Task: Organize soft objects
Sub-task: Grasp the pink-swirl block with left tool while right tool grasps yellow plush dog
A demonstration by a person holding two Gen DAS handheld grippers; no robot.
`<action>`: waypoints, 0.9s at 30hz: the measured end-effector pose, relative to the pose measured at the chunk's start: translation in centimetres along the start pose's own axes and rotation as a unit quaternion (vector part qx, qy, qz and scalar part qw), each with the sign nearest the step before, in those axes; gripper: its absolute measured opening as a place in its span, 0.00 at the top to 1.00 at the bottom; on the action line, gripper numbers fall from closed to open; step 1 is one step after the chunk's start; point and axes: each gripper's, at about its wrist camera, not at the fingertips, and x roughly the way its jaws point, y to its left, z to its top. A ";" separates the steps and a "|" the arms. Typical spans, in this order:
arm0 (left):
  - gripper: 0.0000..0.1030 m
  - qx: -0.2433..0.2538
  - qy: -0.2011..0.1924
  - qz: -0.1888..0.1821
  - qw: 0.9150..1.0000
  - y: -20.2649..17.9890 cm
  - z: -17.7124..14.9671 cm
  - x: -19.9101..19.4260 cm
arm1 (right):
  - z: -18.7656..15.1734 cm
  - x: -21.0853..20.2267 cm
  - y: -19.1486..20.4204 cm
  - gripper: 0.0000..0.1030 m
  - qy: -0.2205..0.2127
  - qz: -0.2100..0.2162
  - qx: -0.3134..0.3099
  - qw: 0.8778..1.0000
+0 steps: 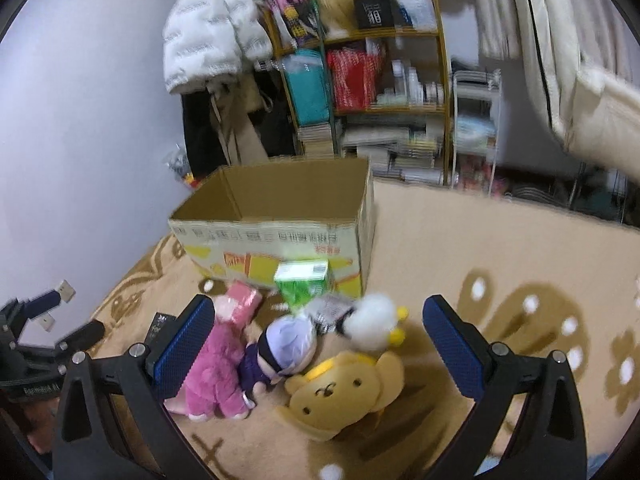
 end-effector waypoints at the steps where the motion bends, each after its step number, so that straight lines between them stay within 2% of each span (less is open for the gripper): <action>1: 0.01 0.003 0.006 0.000 1.000 -0.3 0.0 0.3 | -0.2 0.4 -0.2 0.00 0.011 0.001 0.006 1.000; 7: 0.01 -0.007 0.058 -0.022 0.998 -1.0 0.3 2.9 | -0.9 2.8 -0.8 0.00 0.059 -0.002 0.029 0.998; 11: 0.01 -0.012 0.071 -0.035 0.997 -1.6 0.3 4.3 | -1.3 4.3 -1.7 0.00 0.087 -0.024 0.045 0.995; 21: 0.01 -0.022 0.113 -0.038 0.993 -2.1 -0.6 7.0 | -2.7 7.0 -4.5 0.00 0.159 -0.019 0.113 0.981; 25: 0.01 -0.025 0.131 -0.043 0.990 -2.3 -1.3 7.7 | -3.2 7.8 -4.9 0.00 0.175 -0.029 0.115 0.977; 27: 0.01 -0.016 0.137 -0.044 0.989 -2.7 -1.6 7.9 | -3.5 8.3 -5.1 0.06 0.188 -0.027 0.122 0.974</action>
